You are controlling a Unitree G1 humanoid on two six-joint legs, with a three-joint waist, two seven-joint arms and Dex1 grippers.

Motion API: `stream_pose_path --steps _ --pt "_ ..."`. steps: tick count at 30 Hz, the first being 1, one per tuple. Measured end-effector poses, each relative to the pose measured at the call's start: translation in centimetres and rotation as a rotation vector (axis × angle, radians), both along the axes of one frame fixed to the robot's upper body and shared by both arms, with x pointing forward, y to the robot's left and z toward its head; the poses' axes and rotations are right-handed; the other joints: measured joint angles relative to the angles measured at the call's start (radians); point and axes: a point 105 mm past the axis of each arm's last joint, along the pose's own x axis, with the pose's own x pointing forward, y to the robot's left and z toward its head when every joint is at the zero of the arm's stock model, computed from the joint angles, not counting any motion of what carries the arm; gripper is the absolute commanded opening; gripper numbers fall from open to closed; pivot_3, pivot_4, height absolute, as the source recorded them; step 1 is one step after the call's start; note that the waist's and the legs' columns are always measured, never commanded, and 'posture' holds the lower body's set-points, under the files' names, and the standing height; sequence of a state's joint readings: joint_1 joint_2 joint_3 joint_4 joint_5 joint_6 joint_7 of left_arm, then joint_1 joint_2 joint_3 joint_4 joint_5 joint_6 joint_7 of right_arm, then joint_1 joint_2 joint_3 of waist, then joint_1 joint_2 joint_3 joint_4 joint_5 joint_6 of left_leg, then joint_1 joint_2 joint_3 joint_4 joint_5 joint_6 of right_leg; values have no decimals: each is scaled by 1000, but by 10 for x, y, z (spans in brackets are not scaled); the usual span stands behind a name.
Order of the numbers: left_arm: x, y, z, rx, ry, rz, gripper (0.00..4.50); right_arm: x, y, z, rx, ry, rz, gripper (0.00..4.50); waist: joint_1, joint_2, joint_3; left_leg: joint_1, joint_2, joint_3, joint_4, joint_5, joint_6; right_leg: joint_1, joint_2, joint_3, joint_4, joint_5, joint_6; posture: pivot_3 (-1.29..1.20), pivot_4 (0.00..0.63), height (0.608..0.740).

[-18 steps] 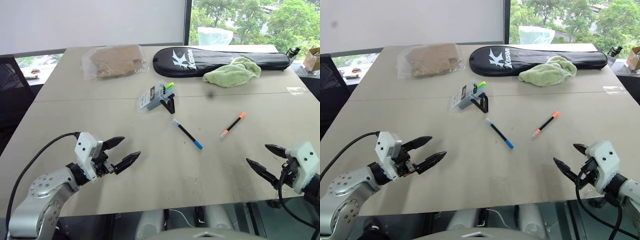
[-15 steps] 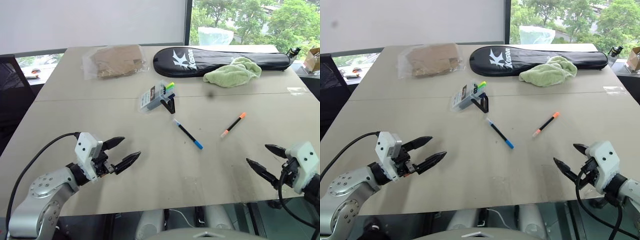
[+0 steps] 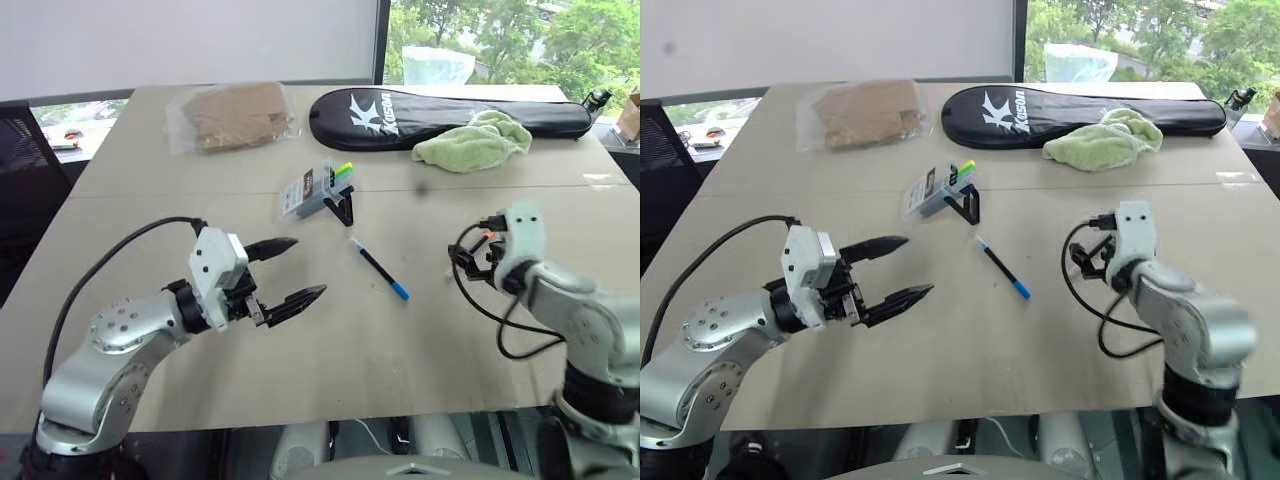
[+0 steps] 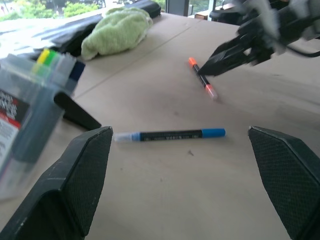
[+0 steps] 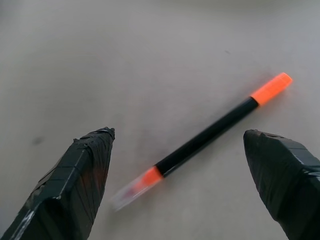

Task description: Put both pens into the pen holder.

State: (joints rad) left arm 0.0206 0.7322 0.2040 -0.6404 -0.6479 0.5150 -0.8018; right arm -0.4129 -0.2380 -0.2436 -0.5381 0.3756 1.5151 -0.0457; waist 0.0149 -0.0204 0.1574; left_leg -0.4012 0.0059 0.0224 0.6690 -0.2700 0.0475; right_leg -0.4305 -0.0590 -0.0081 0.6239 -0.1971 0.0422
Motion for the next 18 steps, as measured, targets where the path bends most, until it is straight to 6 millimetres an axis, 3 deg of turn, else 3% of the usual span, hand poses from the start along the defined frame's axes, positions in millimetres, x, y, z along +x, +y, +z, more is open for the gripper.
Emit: stream_pose_path --steps 4,5,7,14,15,18 --pt "3 -6 3 21 -28 -18 4500 9 9 -15 52 115 -114 4404 -5 0 0 0 0 0 0 0 0 0 1 0 0 0 0 0 150 740" --pt "4 -8 3 23 -29 -26 4500 10 8 -16 44 123 -131 4170 -5 -1 -1 1 0 0 0 0 0 1 1 0 0 0 0 0 150 740" --pt "4 -10 4 22 -31 -36 4500 10 6 -17 34 128 -151 3610 -4 -1 -1 1 0 -1 0 0 0 2 1 0 0 0 0 0 150 740" --pt "6 -16 16 12 -74 -71 4500 3 -4 -22 3 129 -130 232 -5 -2 -2 5 1 -2 0 0 0 4 3 -1 1 0 1 0 150 740" --pt "7 -18 18 -3 -71 -72 4500 2 -3 -22 -4 126 -118 15 -4 -2 -2 4 1 -3 0 0 0 5 3 -1 1 0 1 0 150 740" --pt "13 -28 25 -112 4 -61 4500 -5 -8 -21 -16 117 -90 15 1 -2 -3 4 0 -5 1 0 0 7 3 -1 0 0 1 0 150 740"
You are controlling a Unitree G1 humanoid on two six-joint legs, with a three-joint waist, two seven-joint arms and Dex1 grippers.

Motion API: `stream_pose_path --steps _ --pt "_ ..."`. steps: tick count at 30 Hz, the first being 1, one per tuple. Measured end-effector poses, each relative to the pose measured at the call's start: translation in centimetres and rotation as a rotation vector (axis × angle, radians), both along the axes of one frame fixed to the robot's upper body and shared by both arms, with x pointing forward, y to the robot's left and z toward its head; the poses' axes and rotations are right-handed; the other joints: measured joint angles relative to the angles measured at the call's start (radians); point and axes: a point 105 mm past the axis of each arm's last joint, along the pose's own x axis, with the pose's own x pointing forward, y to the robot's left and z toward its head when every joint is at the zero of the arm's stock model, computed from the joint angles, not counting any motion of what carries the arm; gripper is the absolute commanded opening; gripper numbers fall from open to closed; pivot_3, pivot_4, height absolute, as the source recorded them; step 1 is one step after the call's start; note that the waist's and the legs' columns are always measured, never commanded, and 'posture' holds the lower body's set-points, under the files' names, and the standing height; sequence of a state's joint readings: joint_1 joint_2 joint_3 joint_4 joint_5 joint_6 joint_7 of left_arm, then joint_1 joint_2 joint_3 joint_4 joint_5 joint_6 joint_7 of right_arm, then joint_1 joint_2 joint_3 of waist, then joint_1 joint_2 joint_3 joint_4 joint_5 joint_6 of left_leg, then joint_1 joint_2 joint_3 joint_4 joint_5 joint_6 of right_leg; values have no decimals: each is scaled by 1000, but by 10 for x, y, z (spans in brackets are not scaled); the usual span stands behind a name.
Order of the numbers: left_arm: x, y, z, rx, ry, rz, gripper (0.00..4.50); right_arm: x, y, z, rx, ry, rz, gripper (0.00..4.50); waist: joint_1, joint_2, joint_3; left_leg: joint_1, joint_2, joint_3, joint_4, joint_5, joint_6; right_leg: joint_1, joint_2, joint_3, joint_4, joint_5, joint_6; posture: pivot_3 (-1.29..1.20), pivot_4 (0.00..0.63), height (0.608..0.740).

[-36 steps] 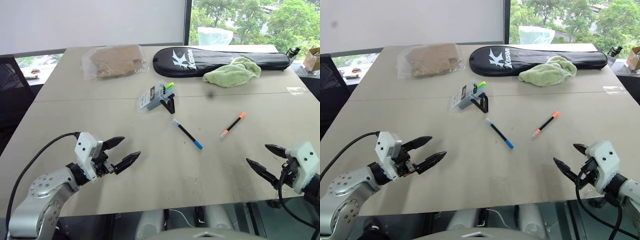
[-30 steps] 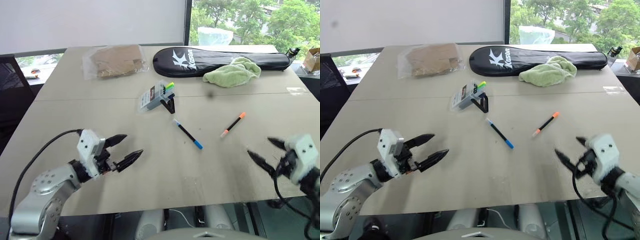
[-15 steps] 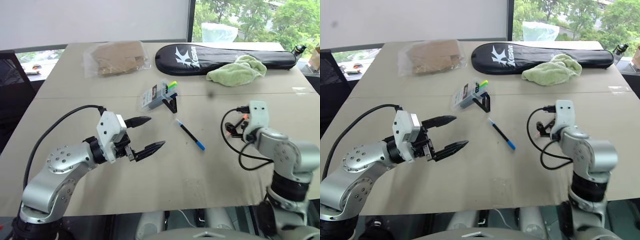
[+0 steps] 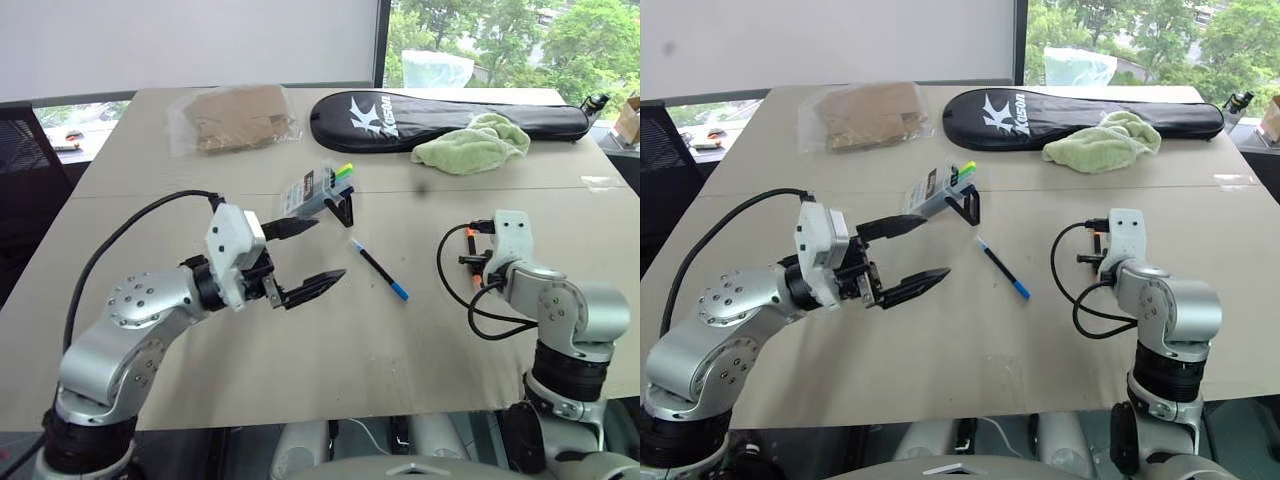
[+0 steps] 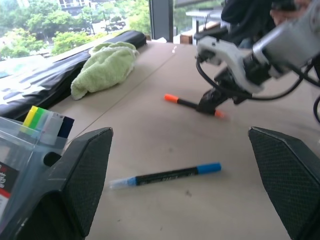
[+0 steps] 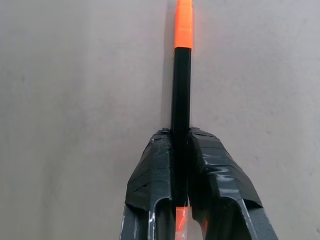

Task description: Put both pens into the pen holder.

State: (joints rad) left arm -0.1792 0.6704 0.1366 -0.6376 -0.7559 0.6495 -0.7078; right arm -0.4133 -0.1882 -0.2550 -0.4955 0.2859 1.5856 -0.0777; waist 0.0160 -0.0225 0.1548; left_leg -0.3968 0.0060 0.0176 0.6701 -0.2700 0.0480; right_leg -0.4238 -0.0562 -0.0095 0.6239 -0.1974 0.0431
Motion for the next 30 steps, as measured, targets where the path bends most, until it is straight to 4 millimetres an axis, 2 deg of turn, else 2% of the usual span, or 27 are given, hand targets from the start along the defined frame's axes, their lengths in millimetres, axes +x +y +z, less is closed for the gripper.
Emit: stream_pose_path --steps 3,5,6,7,8,13,16,17,18,19,20,21,25,30 --pt "10 -12 7 -115 172 -6 4500 -9 8 4 87 -23 80 15 -3 0 1 -1 0 -2 1 0 0 1 0 -1 0 2 5 0 150 740" --pt "22 -23 6 -187 333 -18 4500 -17 33 30 242 -161 236 15 -9 3 2 0 0 -2 1 0 0 1 1 0 1 1 8 0 150 740" --pt "25 -27 4 -201 372 -22 4500 -20 41 40 273 -210 293 15 -13 3 2 0 0 -2 1 0 0 1 1 0 1 1 8 0 150 740" --pt "28 -38 -2 -248 481 -47 4500 -30 58 64 313 -312 422 15 -27 3 2 1 0 -2 1 0 0 1 2 0 1 2 7 0 150 740" --pt "30 -47 -4 -302 562 -71 4500 -37 67 76 325 -361 497 15 -31 2 2 1 1 -2 1 0 0 1 2 0 1 2 5 0 150 740" --pt "42 -65 0 -397 694 -92 4500 -55 91 90 399 -418 676 15 -29 2 3 1 0 -4 0 0 0 1 3 -1 2 3 4 0 150 740" --pt "46 -68 2 -414 712 -93 3775 -59 96 93 403 -429 712 0 -29 2 3 1 0 -3 0 0 0 1 2 0 2 3 4 0 150 740" --pt "47 -69 3 -417 718 -93 3299 -60 97 93 405 -430 720 0 -30 2 3 1 0 -3 0 0 0 1 2 0 2 3 4 0 150 740" --pt "48 -69 2 -419 730 -97 3169 -60 99 94 415 -435 728 0 -29 2 3 1 -1 -2 0 0 0 1 2 0 2 3 4 0 150 740" --pt "48 -68 2 -418 733 -96 2538 -61 101 95 426 -439 733 0 -29 2 3 1 -1 -2 0 0 0 1 2 1 1 3 4 0 150 740" --pt "48 -68 2 -417 735 -99 2216 -62 104 95 431 -440 742 0 -29 2 3 1 -1 -2 0 0 0 1 2 1 1 3 4 0 150 740" --pt "47 -68 2 -417 735 -101 1617 -63 106 96 436 -442 753 0 -28 2 3 1 -1 -2 0 0 -1 1 2 1 1 2 4 0 150 740" --pt "44 -68 5 -416 735 -123 39 -65 109 95 449 -451 760 0 -27 2 3 1 -1 -2 0 1 -1 1 2 1 1 2 3 0 150 740" --pt "44 -67 5 -410 734 -125 39 -67 112 95 456 -456 773 0 -28 2 3 1 -1 -2 0 1 -1 1 1 1 1 0 0 0 150 740"
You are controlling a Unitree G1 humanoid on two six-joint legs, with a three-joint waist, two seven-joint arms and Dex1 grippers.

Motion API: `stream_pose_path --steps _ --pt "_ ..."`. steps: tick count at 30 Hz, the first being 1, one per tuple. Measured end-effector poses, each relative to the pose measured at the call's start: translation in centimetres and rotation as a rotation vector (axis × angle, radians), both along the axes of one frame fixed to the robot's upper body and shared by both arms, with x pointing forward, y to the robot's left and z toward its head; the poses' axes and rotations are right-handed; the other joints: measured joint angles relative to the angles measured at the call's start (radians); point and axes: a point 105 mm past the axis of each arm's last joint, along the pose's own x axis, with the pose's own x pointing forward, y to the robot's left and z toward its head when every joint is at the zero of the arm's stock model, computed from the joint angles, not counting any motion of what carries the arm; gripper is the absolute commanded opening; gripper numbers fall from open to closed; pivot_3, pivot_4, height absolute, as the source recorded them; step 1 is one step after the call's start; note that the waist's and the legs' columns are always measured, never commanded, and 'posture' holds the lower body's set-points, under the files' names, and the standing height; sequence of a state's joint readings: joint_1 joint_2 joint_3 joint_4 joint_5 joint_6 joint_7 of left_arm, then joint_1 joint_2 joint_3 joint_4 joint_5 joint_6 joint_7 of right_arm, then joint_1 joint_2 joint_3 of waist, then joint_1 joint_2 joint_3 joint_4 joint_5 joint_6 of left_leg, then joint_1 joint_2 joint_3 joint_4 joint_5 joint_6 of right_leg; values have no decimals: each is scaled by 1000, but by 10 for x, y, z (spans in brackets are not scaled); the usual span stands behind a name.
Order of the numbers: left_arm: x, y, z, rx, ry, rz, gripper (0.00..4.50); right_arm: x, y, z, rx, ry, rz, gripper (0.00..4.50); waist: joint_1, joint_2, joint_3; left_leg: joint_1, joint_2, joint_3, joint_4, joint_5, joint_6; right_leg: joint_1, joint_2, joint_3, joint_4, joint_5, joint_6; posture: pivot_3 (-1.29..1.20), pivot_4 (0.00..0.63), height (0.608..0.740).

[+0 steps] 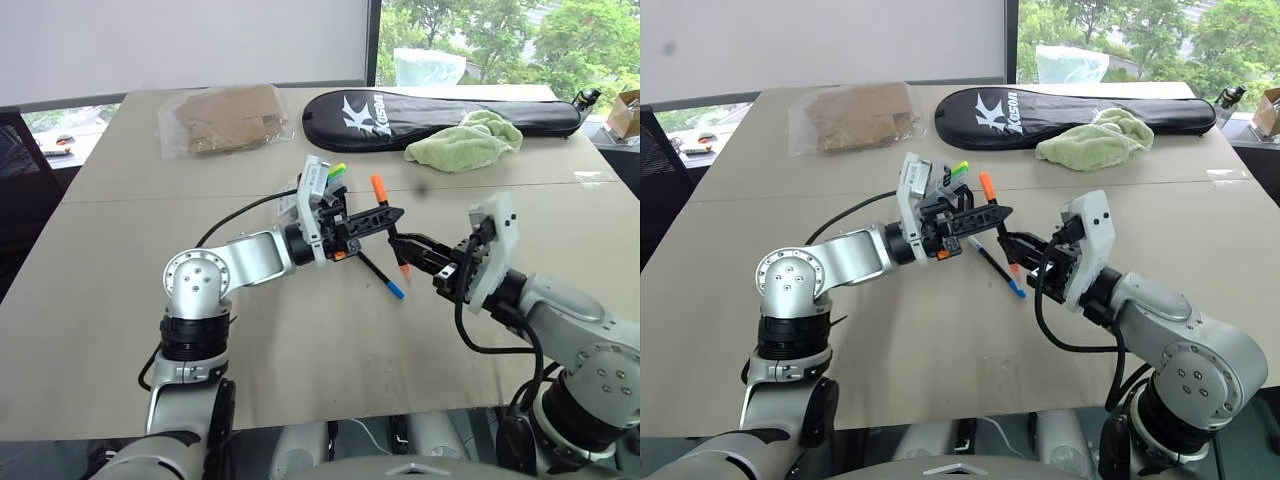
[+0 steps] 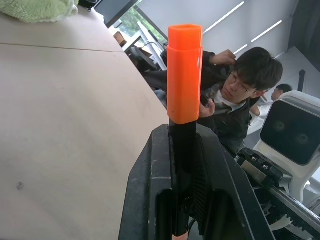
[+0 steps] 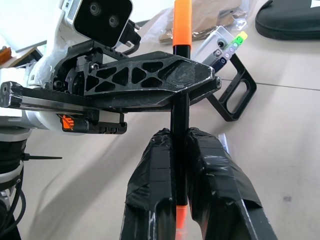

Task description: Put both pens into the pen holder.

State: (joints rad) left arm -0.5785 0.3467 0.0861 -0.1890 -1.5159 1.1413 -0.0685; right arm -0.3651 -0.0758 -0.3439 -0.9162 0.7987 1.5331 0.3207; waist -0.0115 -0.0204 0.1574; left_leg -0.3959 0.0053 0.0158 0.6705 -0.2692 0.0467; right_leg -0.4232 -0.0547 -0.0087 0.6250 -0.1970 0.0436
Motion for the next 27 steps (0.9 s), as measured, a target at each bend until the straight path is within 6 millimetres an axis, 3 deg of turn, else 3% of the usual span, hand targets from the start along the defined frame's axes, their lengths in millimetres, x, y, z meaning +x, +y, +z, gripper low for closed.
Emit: stream_pose_path --steps 3,4,6,10,14,17,24,27 --pt "-1 2 5 25 -68 12 0 -1 -2 1 -22 -27 14 1205 0 0 0 0 0 0 0 0 0 0 0 0 0 0 0 0 150 740" --pt "4 11 13 35 -131 65 0 -2 -8 -4 -46 -22 20 1798 0 0 0 0 -1 1 0 0 0 0 0 0 -1 0 0 0 150 740" --pt "11 24 24 54 -213 137 0 -1 -18 -8 -94 -24 11 2496 0 1 1 0 -1 1 0 0 0 0 0 1 -1 0 0 0 150 740" --pt "21 38 48 176 -461 233 0 6 -34 -4 -174 -91 -10 4482 0 0 1 0 -2 2 -1 0 0 0 0 1 -2 0 0 0 150 740" --pt "21 25 70 348 -753 279 0 17 -47 -4 -266 -145 -34 4482 6 -1 1 -1 -2 2 -1 0 0 0 0 1 -4 0 0 0 150 740" --pt "29 16 78 513 -944 406 0 18 -43 -2 -307 -201 3 4482 8 -1 2 -1 -2 3 -1 0 0 0 0 2 -5 0 0 0 150 740" --pt "44 7 76 754 -1212 510 0 8 -36 14 -335 -382 90 4482 10 -2 3 -2 0 3 -1 0 0 -1 0 2 -5 1 5 0 150 740" --pt "53 3 66 808 -1236 516 0 6 -36 19 -330 -430 99 4482 12 -2 3 -2 0 3 -1 0 1 -1 0 2 -5 1 5 0 150 740"
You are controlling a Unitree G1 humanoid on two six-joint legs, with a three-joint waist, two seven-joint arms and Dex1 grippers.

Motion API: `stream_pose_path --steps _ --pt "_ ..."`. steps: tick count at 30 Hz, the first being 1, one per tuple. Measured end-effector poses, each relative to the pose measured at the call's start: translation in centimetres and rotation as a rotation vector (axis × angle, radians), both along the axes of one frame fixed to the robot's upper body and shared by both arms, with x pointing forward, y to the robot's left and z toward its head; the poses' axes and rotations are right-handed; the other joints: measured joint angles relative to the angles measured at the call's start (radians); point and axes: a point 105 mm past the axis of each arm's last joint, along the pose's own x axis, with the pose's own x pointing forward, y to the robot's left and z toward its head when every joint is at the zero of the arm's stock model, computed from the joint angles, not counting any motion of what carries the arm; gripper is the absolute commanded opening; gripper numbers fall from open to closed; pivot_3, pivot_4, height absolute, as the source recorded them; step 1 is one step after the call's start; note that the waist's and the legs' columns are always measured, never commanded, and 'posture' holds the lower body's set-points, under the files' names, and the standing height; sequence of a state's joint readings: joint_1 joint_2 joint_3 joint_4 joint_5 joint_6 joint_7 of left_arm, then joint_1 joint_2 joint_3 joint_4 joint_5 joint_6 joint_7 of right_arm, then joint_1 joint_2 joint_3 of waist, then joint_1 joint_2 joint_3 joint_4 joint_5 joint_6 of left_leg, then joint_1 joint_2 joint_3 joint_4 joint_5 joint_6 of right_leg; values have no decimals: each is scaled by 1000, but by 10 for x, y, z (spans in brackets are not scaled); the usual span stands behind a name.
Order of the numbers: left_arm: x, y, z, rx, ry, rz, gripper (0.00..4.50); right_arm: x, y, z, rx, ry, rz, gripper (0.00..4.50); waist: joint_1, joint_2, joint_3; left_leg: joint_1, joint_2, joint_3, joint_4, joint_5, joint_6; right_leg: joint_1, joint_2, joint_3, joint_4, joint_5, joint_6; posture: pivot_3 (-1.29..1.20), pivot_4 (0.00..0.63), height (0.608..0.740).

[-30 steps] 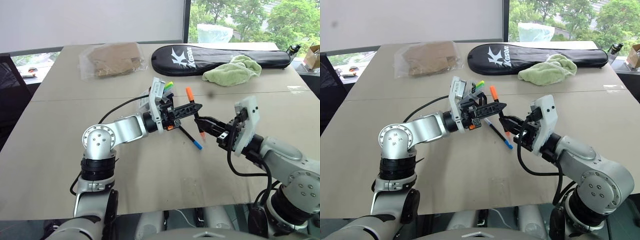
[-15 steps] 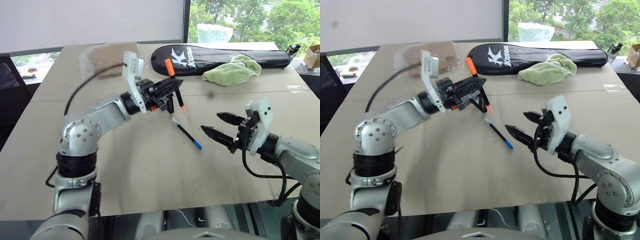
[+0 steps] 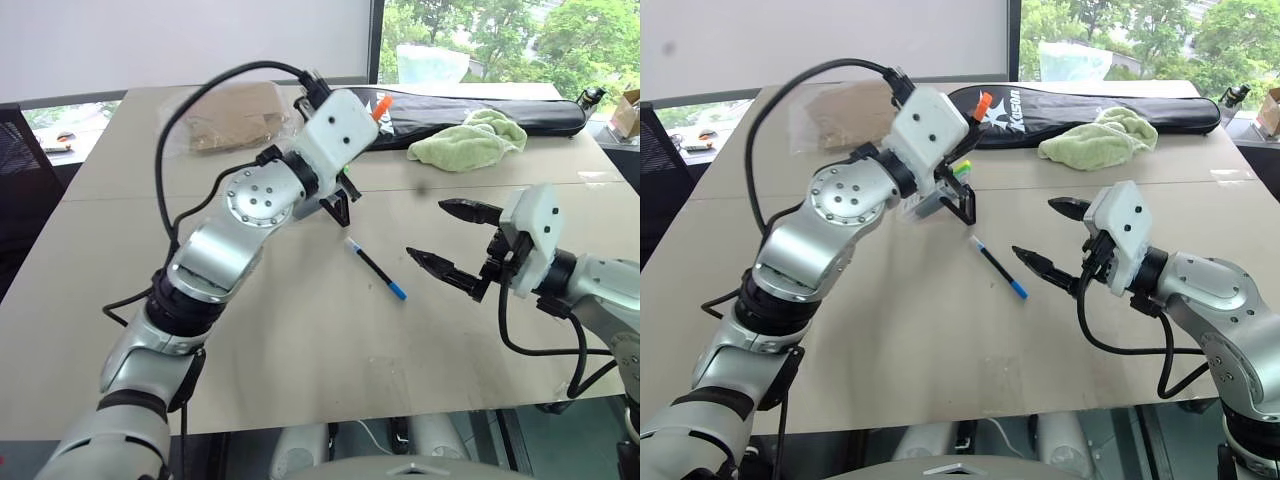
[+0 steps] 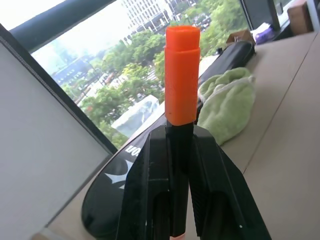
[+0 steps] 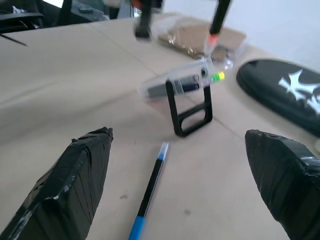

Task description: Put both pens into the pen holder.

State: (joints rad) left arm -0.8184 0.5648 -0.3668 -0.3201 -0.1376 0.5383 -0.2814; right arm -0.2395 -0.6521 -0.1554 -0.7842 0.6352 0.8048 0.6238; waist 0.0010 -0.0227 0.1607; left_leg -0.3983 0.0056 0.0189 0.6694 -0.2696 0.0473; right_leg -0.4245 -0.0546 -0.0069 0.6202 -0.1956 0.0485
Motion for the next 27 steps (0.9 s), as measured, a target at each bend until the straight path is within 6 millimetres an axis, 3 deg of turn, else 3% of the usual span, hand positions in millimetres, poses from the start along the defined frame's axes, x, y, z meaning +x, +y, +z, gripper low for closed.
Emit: stream_pose_path --steps 7,13,18,22,26,27 --pt "20 0 -19 70 -14 73 0 2 -8 1 -22 -27 -45 4482 12 -1 0 0 0 0 0 0 0 0 0 0 1 0 0 0 150 740" --pt "23 -1 -35 49 56 56 0 3 -12 -4 -23 -10 -86 4482 13 -1 1 -1 0 0 0 0 0 -1 0 0 1 0 0 0 150 740" --pt "26 3 -37 63 59 84 0 2 -13 -4 -31 -16 -102 4482 13 -1 1 0 0 0 1 0 0 -1 0 0 3 0 0 0 150 740" --pt "32 15 -42 38 113 148 1755 2 -13 -3 -28 -23 -112 4500 13 -1 1 0 0 0 2 0 0 -1 0 0 3 0 0 0 150 740" --pt "31 18 -50 39 148 153 3946 3 -14 -2 -26 -25 -123 4500 13 -1 1 0 0 0 2 0 0 -1 0 0 4 0 0 0 150 740" --pt "28 17 -50 37 148 142 4265 3 -14 -3 -27 -25 -124 4500 13 -1 1 0 0 0 2 0 0 -1 0 0 4 0 0 0 150 740"
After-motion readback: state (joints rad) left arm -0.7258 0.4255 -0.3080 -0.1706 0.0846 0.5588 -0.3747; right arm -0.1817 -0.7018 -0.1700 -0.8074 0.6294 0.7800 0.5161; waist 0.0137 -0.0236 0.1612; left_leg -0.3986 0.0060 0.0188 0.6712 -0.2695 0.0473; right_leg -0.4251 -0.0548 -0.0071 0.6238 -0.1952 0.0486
